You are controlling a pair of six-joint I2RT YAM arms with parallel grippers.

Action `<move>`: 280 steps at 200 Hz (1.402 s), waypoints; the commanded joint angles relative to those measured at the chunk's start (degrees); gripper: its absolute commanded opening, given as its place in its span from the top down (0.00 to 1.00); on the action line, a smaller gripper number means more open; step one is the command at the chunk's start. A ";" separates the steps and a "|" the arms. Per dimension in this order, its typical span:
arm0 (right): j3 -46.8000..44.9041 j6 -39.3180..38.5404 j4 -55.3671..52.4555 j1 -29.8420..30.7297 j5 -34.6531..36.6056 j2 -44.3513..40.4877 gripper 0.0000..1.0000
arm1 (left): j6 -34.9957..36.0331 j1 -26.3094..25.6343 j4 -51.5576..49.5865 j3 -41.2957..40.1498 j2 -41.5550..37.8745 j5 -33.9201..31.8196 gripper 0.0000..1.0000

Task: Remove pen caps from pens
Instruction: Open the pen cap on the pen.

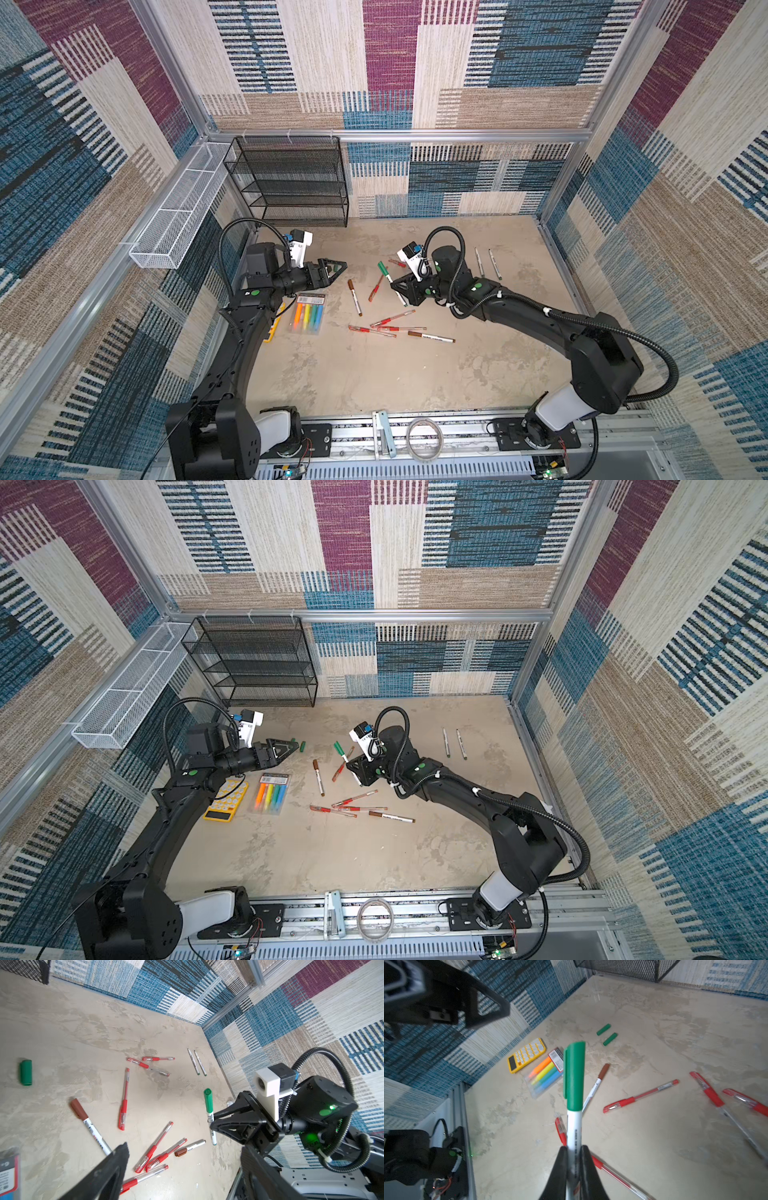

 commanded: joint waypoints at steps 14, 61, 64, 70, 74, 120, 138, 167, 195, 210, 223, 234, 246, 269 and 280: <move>-2.85 13.09 17.31 3.42 0.57 -1.87 0.94 | -5.13 -2.85 6.34 0.20 1.40 4.29 0.16; -0.56 13.62 18.05 6.74 -0.10 1.00 0.94 | -5.75 -6.92 6.15 2.79 4.79 3.70 0.27; -0.49 13.55 18.05 6.87 -0.15 1.24 0.94 | -5.66 -7.10 6.09 2.90 4.90 3.61 0.28; -0.25 13.56 18.13 7.11 -0.09 1.65 0.94 | -5.55 -7.60 6.08 3.13 5.35 3.39 0.31; -0.16 13.54 18.22 7.27 -0.07 1.99 0.94 | -5.55 -7.77 5.98 3.30 5.52 3.28 0.32; 2.12 13.46 17.80 8.44 -0.94 4.55 0.94 | -5.44 -8.85 4.95 4.60 6.82 2.36 0.60; 2.90 13.63 17.10 8.47 -0.93 5.50 0.94 | -4.69 -8.91 3.91 4.81 6.46 1.87 0.75; 2.33 13.50 17.88 8.66 -1.08 5.64 0.93 | -4.41 -8.89 4.44 3.82 5.68 1.57 0.98; 3.46 13.36 16.33 8.69 -1.11 6.26 0.85 | -3.64 -8.76 2.68 4.50 5.21 1.29 1.00; 3.32 13.19 16.73 8.90 -1.54 6.61 0.77 | -3.89 -8.76 3.41 3.97 5.03 1.47 1.00; 3.66 13.10 16.40 8.83 -1.73 7.46 0.70 | -3.92 -8.76 4.20 3.45 5.13 1.41 1.00; 4.39 13.37 15.63 8.85 -1.99 8.17 0.69 | -3.84 -8.76 3.57 3.73 5.15 1.21 1.00; 4.68 13.49 15.67 9.06 -2.76 8.59 0.70 | -3.61 -8.76 3.00 4.00 4.87 1.34 1.00; 4.16 12.76 15.67 9.32 -2.56 8.85 0.88 | -3.12 -8.69 3.62 3.45 4.76 1.15 1.00; 4.24 12.66 14.87 9.27 -1.80 8.64 0.96 | -2.36 -8.59 2.36 3.95 4.66 0.40 1.00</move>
